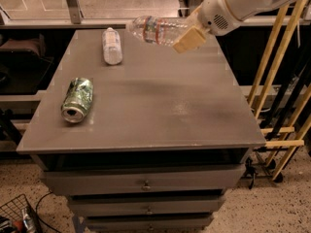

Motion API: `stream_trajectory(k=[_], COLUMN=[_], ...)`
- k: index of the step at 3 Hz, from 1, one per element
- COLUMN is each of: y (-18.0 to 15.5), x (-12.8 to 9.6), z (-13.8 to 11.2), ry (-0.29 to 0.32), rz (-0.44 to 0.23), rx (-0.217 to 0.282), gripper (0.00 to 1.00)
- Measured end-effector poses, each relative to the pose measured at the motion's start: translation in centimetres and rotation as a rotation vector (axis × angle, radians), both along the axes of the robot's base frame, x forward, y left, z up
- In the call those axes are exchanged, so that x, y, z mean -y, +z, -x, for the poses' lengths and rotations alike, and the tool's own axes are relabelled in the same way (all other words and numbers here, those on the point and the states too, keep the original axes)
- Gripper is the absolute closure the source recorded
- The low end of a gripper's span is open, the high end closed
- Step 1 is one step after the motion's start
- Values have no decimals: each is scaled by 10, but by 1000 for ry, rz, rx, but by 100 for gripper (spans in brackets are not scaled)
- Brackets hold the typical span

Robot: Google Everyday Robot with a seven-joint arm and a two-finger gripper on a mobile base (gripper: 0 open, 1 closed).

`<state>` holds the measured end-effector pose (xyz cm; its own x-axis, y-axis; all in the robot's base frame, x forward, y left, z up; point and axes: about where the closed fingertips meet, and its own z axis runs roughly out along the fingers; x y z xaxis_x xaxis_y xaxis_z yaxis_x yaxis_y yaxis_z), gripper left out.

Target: Move water bottle near green can

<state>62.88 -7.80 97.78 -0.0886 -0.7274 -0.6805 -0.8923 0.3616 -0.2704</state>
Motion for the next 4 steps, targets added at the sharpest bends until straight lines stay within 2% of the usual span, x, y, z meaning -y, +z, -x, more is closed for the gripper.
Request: stream_trajectory(k=[1, 3, 4], y=[-15, -64, -92], x=[-28, -72, -85], z=[20, 56, 66], ry=[62, 156, 173], rz=[16, 14, -7], rx=[-20, -106, -145], gripper=[100, 100, 85])
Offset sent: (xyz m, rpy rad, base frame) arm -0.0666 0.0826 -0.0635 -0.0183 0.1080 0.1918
